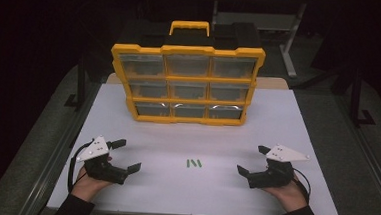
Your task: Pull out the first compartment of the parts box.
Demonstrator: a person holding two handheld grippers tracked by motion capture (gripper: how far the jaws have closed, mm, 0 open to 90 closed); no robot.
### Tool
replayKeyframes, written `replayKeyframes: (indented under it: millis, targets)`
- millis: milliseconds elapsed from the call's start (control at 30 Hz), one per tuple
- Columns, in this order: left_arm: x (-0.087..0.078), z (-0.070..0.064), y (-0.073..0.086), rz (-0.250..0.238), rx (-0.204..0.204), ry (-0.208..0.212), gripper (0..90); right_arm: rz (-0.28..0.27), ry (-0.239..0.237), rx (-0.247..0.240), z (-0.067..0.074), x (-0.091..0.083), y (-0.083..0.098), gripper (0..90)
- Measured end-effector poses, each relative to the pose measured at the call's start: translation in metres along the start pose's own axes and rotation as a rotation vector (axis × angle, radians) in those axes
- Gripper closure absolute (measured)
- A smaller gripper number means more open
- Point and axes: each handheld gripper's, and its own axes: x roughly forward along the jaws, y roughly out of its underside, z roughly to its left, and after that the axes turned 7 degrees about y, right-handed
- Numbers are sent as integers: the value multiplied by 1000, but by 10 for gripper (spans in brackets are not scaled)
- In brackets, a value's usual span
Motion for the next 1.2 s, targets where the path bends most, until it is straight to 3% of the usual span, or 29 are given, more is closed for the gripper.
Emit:
replayKeyframes:
  millis: [167, 1100, 1200]
  targets:
    - [2, 0, 0, 7, -18, 3, 0, 0, 8, 18, -1, -1, 1, 0]
    - [20, -3, -15, -1, 54, 23, 0, -32, -28, 34, 3, 1, -4, 0]
    - [21, -4, -16, -12, 43, 19, 0, -31, -23, 37, 2, 2, -4, 0]
